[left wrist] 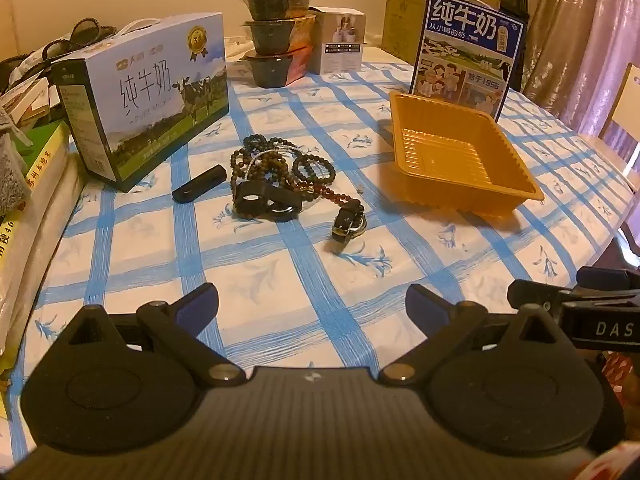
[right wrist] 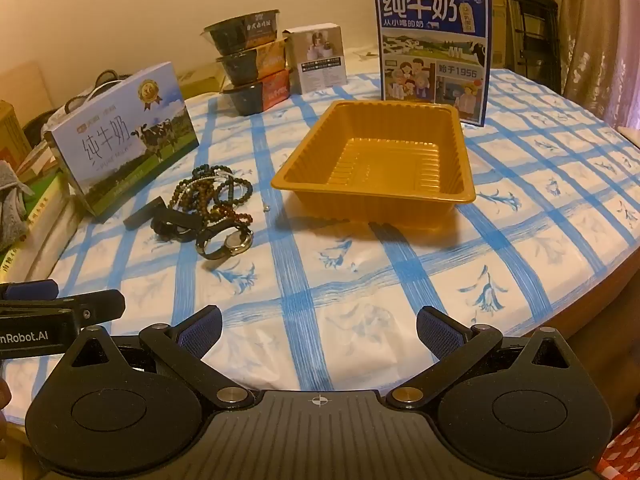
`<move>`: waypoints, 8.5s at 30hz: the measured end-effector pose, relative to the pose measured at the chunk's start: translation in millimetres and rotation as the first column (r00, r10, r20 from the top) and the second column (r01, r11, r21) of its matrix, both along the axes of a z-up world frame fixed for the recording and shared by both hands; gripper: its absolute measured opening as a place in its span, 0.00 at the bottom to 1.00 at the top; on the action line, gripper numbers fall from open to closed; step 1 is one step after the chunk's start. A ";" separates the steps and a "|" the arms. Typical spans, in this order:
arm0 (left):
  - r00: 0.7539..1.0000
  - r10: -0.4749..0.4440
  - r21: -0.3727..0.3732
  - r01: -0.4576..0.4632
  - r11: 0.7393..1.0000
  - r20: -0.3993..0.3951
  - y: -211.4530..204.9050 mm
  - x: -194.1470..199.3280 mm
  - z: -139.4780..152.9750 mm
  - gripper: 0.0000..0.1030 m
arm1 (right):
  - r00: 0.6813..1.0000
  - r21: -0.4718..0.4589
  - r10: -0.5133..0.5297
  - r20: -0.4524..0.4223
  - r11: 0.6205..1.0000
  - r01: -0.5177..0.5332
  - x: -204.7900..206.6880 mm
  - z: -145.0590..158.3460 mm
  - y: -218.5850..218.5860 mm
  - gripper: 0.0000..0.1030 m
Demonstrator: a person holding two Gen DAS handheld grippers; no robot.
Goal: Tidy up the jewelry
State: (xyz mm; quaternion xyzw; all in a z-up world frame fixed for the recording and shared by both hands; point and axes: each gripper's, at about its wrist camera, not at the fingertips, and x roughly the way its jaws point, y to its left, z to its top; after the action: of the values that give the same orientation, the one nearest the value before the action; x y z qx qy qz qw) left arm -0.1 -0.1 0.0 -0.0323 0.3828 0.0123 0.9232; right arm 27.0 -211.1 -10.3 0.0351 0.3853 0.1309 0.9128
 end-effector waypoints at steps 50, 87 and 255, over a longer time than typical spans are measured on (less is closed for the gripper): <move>1.000 0.000 -0.007 0.000 1.000 -0.002 -1.5 -0.6 2.4 0.97 | 1.000 0.004 -0.001 0.004 1.000 0.001 -0.8 0.5 -1.1 1.00; 1.000 0.000 -0.009 0.000 1.000 -0.004 -2.6 -0.2 1.7 0.97 | 1.000 0.003 0.000 0.002 1.000 0.000 1.7 0.3 1.9 1.00; 0.987 -0.058 0.195 0.028 0.980 0.149 37.6 130.2 -63.3 0.53 | 0.846 0.102 -0.374 0.380 0.926 0.364 141.3 -46.4 -96.6 0.05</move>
State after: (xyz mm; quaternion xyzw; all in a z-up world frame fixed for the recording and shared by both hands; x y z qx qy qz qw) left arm 130.1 37.5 -63.2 0.0646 0.3078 0.0265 0.9489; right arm 168.4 -307.7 -56.7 0.0933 0.1788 -0.0376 0.9787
